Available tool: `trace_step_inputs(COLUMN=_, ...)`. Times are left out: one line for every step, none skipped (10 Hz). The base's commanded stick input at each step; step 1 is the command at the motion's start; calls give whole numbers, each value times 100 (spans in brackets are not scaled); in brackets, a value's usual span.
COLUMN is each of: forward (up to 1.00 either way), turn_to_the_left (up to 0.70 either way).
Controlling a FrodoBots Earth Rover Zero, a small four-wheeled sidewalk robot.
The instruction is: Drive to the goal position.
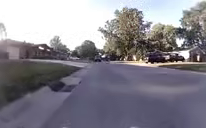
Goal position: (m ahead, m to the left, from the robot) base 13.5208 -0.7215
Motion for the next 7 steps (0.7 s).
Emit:
trace_step_inputs(forward=100, turn_to_the_left=0)
trace_step_inputs(forward=100, turn_to_the_left=0)
trace_step_inputs(forward=100, turn_to_the_left=0)
trace_step_inputs(forward=100, turn_to_the_left=0)
trace_step_inputs(forward=100, turn_to_the_left=0)
trace_step_inputs(forward=100, turn_to_the_left=0)
trace_step_inputs(forward=100, turn_to_the_left=0)
